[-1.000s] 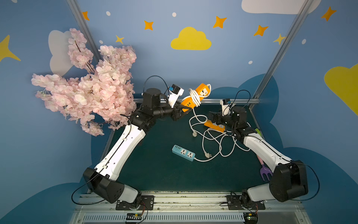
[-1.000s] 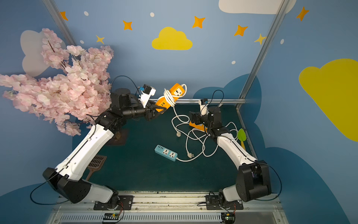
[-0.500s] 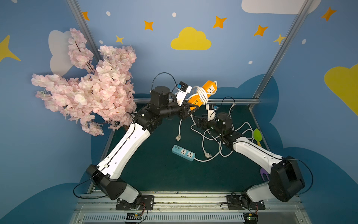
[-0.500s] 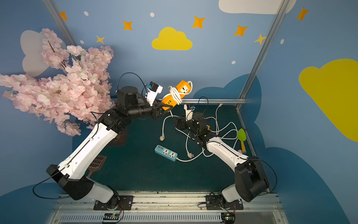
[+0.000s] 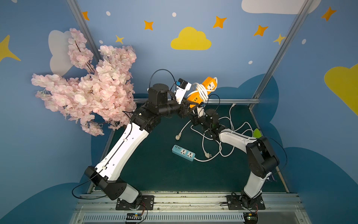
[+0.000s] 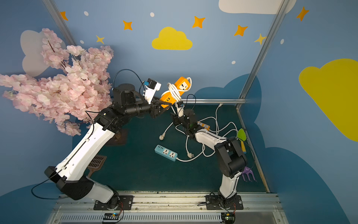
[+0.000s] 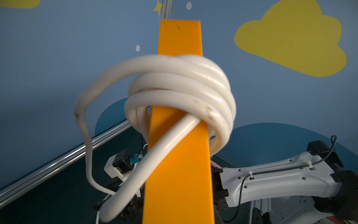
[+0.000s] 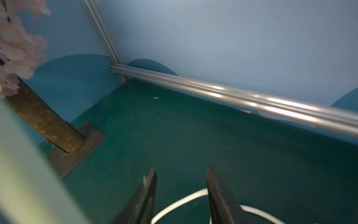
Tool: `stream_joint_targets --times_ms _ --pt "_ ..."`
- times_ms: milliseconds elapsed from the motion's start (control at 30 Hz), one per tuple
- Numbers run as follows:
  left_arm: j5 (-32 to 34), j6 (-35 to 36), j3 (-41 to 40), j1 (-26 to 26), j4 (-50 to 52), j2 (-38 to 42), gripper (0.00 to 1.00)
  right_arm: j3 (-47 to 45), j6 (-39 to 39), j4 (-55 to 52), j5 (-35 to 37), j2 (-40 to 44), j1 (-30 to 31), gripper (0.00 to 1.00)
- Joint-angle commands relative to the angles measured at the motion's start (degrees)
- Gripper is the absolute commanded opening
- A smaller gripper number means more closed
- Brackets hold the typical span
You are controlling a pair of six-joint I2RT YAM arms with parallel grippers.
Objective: Wrap the cord around the power strip
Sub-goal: Wrap the power cord around the power strip.
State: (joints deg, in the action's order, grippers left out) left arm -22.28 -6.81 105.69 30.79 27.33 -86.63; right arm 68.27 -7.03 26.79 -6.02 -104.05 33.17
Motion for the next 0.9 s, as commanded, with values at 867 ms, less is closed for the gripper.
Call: stream_joint_targets --times_ms 867 --pt "12.62 35.17 -9.69 -4.54 21.93 -14.99 0.03 13.3 40.94 -25.79 5.48 14.91 1.55 0.0"
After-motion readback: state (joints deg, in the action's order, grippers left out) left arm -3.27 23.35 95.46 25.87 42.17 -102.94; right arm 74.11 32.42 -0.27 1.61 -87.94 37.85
